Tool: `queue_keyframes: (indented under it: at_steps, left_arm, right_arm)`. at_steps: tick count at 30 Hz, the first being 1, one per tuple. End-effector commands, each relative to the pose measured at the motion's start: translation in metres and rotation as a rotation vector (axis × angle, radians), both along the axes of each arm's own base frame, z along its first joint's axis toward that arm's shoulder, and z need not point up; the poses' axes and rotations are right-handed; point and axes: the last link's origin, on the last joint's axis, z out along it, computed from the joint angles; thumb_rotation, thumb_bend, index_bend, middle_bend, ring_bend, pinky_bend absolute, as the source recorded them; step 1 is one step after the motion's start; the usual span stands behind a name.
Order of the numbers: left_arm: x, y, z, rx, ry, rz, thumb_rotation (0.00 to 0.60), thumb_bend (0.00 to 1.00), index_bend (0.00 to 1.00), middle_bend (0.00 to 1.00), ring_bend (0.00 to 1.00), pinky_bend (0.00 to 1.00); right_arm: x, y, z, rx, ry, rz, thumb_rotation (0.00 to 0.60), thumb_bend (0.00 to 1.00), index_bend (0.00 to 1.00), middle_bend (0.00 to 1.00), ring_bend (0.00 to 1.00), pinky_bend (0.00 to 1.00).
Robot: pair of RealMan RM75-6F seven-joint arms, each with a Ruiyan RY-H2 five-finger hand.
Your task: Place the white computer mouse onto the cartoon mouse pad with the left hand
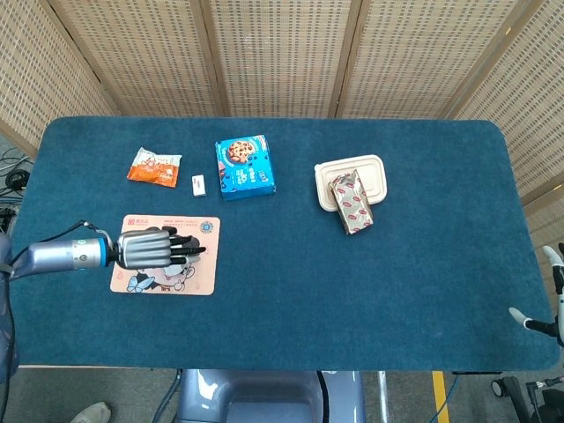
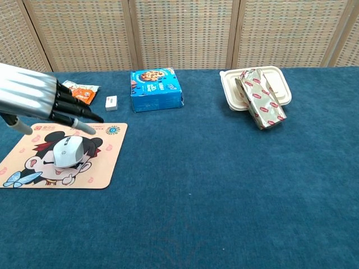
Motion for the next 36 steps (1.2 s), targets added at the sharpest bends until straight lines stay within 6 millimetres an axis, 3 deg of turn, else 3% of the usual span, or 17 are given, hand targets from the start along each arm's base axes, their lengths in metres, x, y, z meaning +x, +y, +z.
queue_keyframes:
  at_steps: [1,4,6,9,20,26,36]
  left_arm:
    - [0.004,-0.006,0.049,0.096,-0.251,0.044,0.6,0.0,0.06,0.0,0.14,0.42]
    - [-0.004,-0.012,0.071,0.175,-0.443,0.146,0.6,0.0,0.03,0.0,0.1,0.36]
    - [-0.024,-0.022,0.086,0.246,-0.613,0.308,0.6,0.0,0.01,0.0,0.05,0.28]
    - [-0.047,-0.042,0.097,0.325,-0.722,0.48,0.6,0.0,0.0,0.0,0.0,0.15]
    - [-0.07,-0.158,0.1,0.626,-0.945,1.214,0.6,0.0,0.0,0.0,0.0,0.0]
    - [-0.072,-0.193,0.093,0.696,-1.007,1.323,0.6,0.0,0.0,0.0,0.0,0.0]
    - [-0.074,-0.204,0.086,0.7,-1.02,1.268,0.6,0.0,0.0,0.0,0.0,0.0]
  right_arm:
    - [0.003,0.001,0.0,0.003,-0.002,0.014,0.6,0.0,0.0,0.0,0.0,0.0]
    - [0.007,0.003,0.0,0.005,-0.006,0.028,0.6,0.0,0.0,0.0,0.0,0.0]
    - [0.01,0.005,-0.001,0.008,-0.01,0.041,0.6,0.0,0.0,0.0,0.0,0.0]
    - [0.012,0.008,-0.001,0.012,-0.015,0.053,0.6,0.0,0.0,0.0,0.0,0.0]
    - [0.022,0.014,-0.002,0.025,-0.017,0.105,0.6,0.0,0.0,0.0,0.0,0.0]
    - [0.022,0.018,-0.005,0.038,-0.01,0.119,0.6,0.0,0.0,0.0,0.0,0.0]
    - [0.027,0.024,0.0,0.021,-0.013,0.146,0.6,0.0,0.0,0.0,0.0,0.0]
